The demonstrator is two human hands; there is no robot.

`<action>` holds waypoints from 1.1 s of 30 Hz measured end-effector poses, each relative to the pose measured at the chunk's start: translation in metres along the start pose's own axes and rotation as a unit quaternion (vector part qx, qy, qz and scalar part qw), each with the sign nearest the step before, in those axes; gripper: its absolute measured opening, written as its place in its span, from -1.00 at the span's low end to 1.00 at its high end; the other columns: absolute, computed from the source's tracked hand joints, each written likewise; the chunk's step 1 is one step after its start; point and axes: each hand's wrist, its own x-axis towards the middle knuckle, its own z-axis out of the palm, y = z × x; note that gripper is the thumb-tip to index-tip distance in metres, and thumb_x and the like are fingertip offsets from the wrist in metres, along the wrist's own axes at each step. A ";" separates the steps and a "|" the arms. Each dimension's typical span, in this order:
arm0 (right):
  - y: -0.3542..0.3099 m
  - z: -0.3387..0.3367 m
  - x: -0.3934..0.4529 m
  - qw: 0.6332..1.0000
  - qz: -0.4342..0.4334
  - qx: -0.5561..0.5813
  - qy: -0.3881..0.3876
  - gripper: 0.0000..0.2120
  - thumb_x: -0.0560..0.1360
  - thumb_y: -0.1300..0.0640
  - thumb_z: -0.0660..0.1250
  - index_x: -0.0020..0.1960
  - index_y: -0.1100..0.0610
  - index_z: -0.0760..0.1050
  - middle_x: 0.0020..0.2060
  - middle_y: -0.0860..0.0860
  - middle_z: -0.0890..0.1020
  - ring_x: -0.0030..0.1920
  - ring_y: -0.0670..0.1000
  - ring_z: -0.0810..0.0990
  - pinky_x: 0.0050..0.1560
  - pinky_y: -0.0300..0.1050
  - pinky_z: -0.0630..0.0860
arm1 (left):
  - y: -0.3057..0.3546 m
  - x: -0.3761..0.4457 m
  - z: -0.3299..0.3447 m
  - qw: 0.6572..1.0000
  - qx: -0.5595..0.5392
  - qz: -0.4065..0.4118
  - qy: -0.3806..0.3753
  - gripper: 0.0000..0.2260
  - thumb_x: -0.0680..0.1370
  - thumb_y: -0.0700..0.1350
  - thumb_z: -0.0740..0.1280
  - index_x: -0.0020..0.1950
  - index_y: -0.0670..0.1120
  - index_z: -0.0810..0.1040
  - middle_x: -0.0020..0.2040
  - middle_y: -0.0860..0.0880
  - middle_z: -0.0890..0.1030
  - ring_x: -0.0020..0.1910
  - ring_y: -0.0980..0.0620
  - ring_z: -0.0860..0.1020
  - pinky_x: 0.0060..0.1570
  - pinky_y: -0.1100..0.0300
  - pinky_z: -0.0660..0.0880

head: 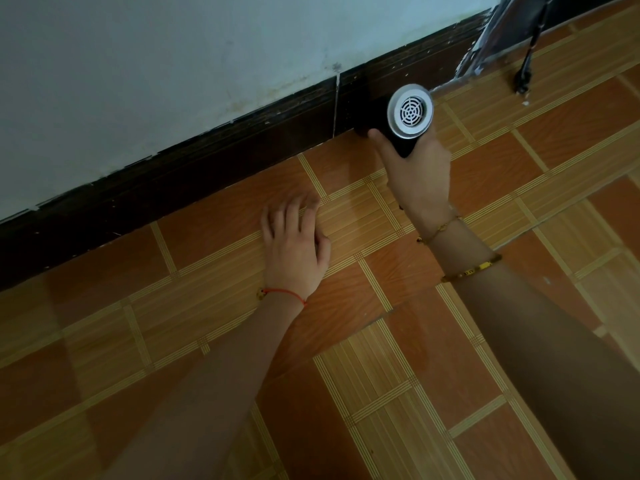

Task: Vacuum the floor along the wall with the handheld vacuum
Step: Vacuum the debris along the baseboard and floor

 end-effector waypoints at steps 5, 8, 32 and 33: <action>0.001 0.000 0.001 0.997 0.022 0.024 -0.070 -0.19 0.29 -0.44 0.29 0.30 0.13 0.42 -0.05 0.09 0.69 -0.10 0.18 0.69 -0.14 0.13 0.66 | 0.000 0.000 0.001 1.000 -0.001 0.001 0.005 -0.56 0.57 -0.01 0.12 0.41 -0.09 0.43 0.41 -0.14 0.45 0.44 -0.15 0.36 0.47 -0.26 0.18; 0.001 -0.002 0.000 0.996 0.027 0.037 -0.076 -0.19 0.27 -0.45 0.28 0.25 0.14 0.46 -0.15 0.07 0.68 -0.16 0.16 0.68 -0.18 0.07 0.66 | -0.001 -0.001 0.002 1.000 -0.001 0.000 0.002 -0.57 0.57 -0.01 0.13 0.42 -0.10 0.42 0.42 -0.13 0.44 0.45 -0.15 0.35 0.49 -0.25 0.16; 0.015 -0.045 -0.115 0.980 -0.050 -0.061 -0.181 -0.35 0.44 -0.29 0.38 0.38 0.05 0.38 -0.02 -0.10 0.63 -0.06 -0.08 0.59 -0.13 -0.23 0.52 | -0.022 -0.063 -0.018 0.999 -0.026 -0.017 -0.012 -0.59 0.57 -0.04 0.08 0.39 -0.08 0.43 0.35 -0.15 0.48 0.39 -0.17 0.38 0.44 -0.24 0.25; 0.014 -0.046 -0.120 0.980 -0.049 -0.074 -0.179 -0.33 0.43 -0.31 0.37 0.40 0.04 0.37 0.03 -0.07 0.64 -0.01 -0.05 0.60 -0.09 -0.15 0.55 | -0.022 -0.067 -0.020 0.999 -0.028 -0.019 -0.011 -0.59 0.57 -0.04 0.08 0.38 -0.09 0.43 0.35 -0.15 0.48 0.39 -0.18 0.39 0.43 -0.25 0.26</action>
